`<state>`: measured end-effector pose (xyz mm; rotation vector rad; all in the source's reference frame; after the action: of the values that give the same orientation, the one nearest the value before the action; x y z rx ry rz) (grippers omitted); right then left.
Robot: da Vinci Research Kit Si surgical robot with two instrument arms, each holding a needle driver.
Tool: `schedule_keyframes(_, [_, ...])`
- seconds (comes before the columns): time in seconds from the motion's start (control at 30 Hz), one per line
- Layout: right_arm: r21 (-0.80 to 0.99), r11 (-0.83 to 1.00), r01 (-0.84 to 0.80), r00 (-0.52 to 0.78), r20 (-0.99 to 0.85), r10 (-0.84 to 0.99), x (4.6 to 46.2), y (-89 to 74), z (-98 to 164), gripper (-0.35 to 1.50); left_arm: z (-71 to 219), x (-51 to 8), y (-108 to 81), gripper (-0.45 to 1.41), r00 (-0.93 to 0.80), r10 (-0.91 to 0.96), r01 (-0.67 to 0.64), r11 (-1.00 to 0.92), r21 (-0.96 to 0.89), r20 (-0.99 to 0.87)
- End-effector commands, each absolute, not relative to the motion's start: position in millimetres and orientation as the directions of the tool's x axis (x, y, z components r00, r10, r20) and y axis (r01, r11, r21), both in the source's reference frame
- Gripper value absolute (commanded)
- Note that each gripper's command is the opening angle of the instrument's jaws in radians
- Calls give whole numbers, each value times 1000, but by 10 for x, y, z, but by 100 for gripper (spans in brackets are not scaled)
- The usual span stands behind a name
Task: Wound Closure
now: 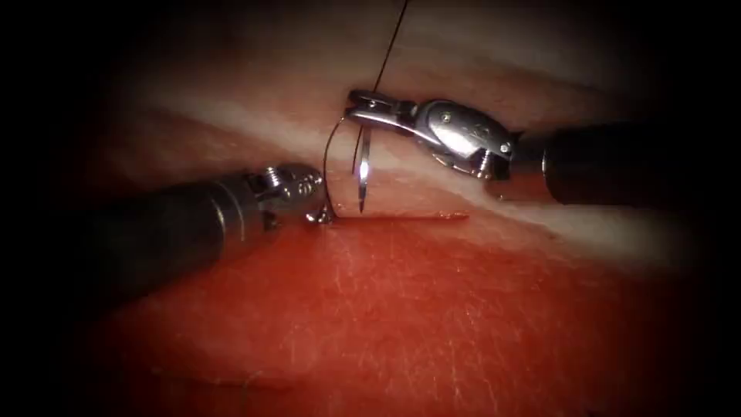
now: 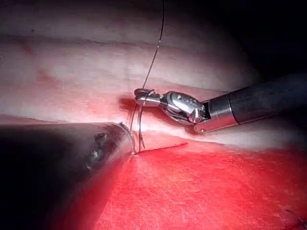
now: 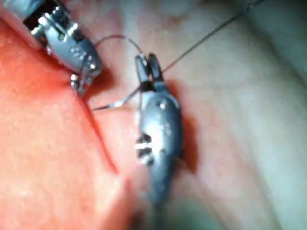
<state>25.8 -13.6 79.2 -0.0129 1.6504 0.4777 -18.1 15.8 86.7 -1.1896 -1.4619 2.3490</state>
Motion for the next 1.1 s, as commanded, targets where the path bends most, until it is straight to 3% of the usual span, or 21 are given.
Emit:
schedule_keyframes(0.03, [298, 912, -282, -150, -953, 265, 267, -136, 797, -35, 872, -186, 160, -45, -681, 481, 283, -523, -804, -553])
schedule_keyframes(1.1, [279, 919, -278, -145, -958, 247, 277, -169, 795, -35, 889, -169, 172, -45, -665, 484, 258, -566, -783, -569])
